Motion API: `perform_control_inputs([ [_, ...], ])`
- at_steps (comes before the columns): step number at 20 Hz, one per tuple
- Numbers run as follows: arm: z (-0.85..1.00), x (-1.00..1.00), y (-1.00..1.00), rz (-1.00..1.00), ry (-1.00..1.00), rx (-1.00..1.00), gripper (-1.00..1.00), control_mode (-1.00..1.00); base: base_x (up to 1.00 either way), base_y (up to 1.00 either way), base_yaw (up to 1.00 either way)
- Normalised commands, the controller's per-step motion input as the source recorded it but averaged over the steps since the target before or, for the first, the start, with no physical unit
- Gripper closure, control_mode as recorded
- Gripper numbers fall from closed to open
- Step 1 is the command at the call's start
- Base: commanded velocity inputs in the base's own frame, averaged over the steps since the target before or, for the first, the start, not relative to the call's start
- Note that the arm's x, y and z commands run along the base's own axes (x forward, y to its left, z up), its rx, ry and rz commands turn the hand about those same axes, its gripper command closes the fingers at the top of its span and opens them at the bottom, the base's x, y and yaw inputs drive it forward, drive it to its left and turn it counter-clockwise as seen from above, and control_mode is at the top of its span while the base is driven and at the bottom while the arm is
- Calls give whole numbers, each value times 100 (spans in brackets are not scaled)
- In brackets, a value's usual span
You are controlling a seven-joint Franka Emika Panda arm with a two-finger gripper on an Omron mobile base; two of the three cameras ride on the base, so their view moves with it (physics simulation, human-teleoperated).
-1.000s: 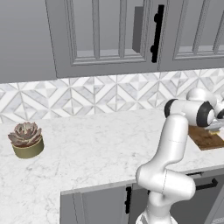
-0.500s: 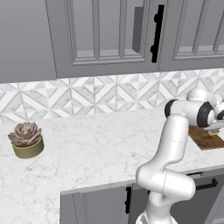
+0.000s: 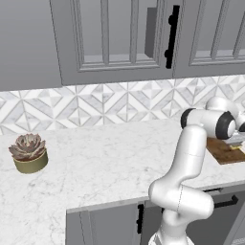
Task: Pick up the sponge from the counter and clean the cutting board by briefly scrubbing or pressing down on the cutting board. Once finished, release the sponge.
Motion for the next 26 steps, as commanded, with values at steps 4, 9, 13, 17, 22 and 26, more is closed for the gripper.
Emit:
perform_control_inputs([
  [4,-12,-45,0,0,0,0,100,-100,0,0,0],
  [9,-12,-52,0,0,0,0,100,-100,0,0,0],
  [13,-15,-55,0,0,0,0,100,-100,0,0,0],
  [17,-16,-60,0,0,0,0,100,-100,0,0,0],
  [22,-6,-52,0,0,-1,0,100,-100,0,0,0],
  [26,46,-7,19,3,-7,-6,100,-100,0,0,0],
])
